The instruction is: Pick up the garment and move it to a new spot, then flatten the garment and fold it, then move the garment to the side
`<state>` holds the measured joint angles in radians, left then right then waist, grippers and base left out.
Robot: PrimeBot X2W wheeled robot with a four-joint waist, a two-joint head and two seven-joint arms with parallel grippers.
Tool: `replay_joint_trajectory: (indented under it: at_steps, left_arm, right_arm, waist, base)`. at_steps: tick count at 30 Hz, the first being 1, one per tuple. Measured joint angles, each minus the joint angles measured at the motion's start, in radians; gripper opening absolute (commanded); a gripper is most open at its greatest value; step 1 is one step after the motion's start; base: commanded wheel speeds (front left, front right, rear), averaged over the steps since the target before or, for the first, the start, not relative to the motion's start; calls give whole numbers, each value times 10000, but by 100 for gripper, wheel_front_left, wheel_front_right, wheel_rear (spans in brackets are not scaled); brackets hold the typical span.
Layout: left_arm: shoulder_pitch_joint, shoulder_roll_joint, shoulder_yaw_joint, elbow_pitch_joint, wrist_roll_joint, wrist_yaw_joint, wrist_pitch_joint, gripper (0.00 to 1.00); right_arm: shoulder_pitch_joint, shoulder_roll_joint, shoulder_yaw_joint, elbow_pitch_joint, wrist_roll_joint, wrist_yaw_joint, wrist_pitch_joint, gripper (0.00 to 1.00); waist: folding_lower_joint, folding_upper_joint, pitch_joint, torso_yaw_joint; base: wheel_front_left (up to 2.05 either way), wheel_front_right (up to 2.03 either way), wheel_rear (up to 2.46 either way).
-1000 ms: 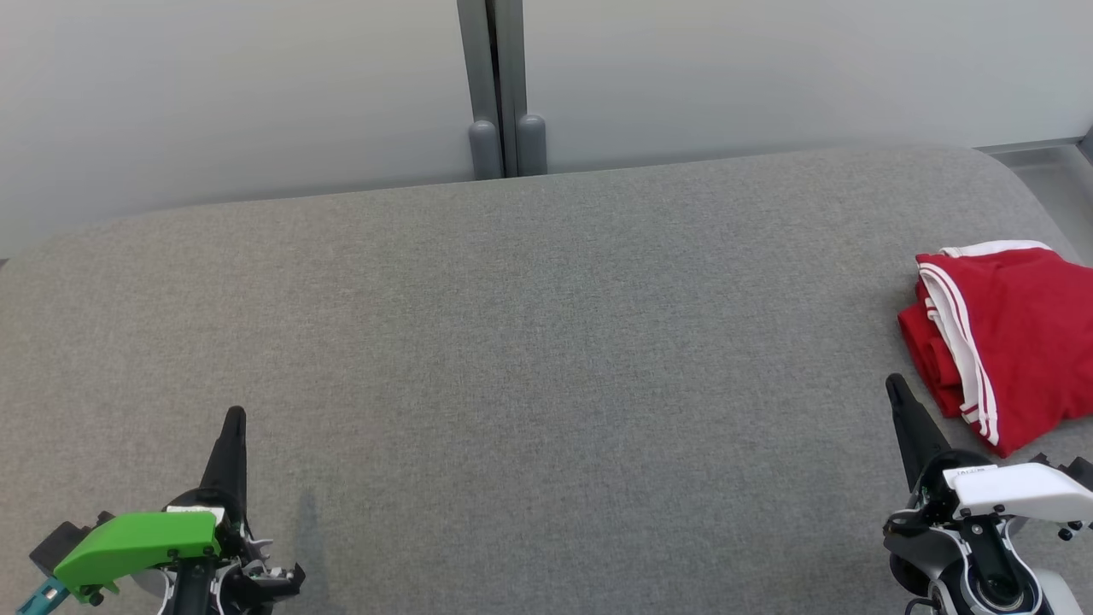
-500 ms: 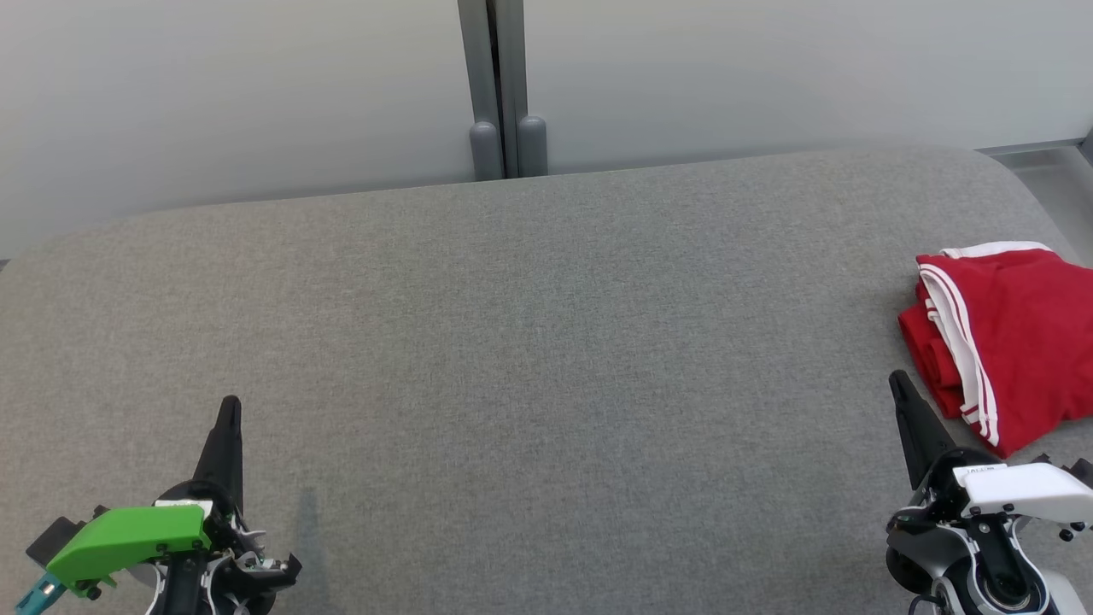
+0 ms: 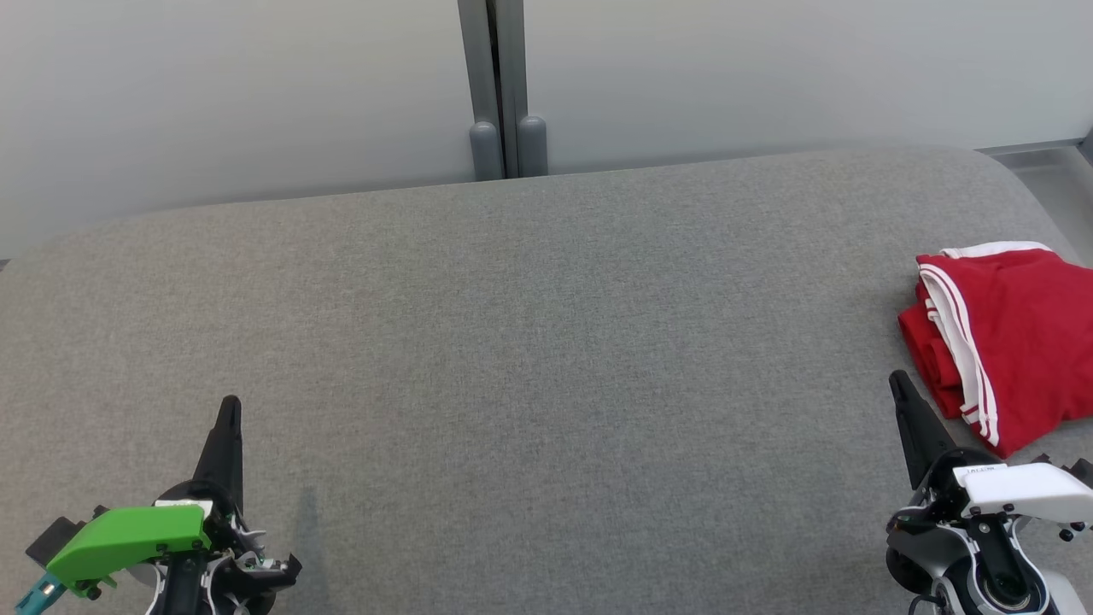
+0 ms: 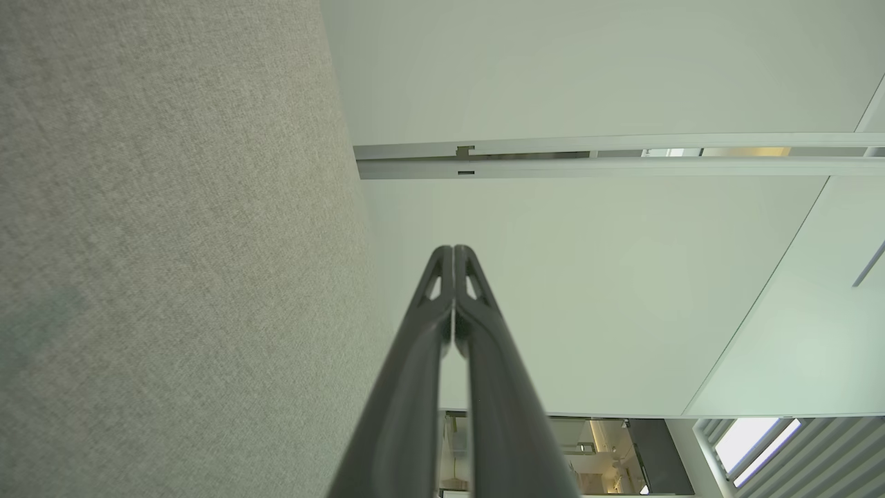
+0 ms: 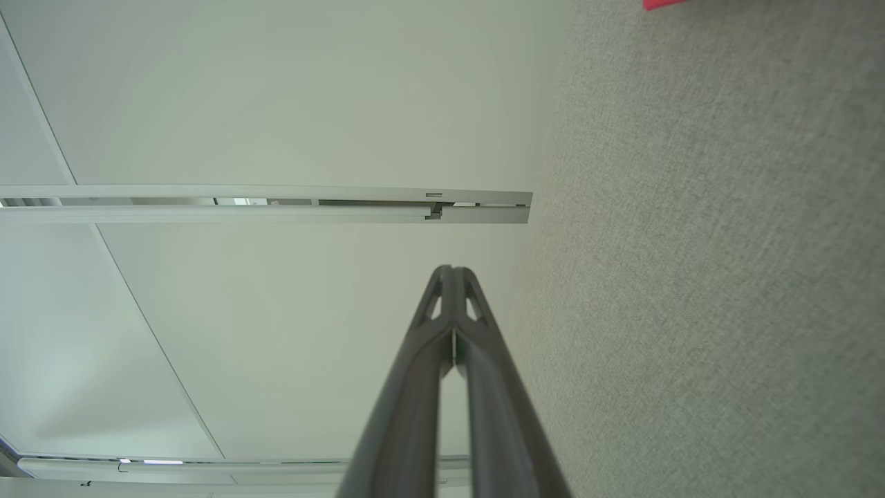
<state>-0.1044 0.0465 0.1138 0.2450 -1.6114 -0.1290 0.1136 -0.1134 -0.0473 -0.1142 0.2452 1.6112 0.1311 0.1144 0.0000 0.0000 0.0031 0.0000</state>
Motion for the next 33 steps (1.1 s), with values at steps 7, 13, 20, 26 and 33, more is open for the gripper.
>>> replay_joint_trajectory:
  at_steps: [7,13,20,26,33]
  left_arm:
    - [0,0,0,0,0,0,-2,0]
    - [0,0,0,0,0,0,0,0]
    - [0,0,0,0,0,0,0,0]
    - [0,0,0,0,0,0,0,0]
    - [0,0,0,0,0,0,0,0]
  right_arm:
    - [0,0,0,0,0,0,0,0]
    - [0,0,0,0,0,0,0,0]
    - [0,0,0,-2,0,0,0,0]
    - [0,0,0,-2,0,0,0,0]
    - [0,0,0,-2,0,0,0,0]
  waist:
    - [0,0,0,0]
    - [0,0,0,0]
    - [0,0,0,0]
    - [0,0,0,0]
    - [0,0,0,0]
  base:
    - [0,0,0]
    - [0,0,0]
    - [0,0,0]
    - [0,0,0]
    - [0,0,0]
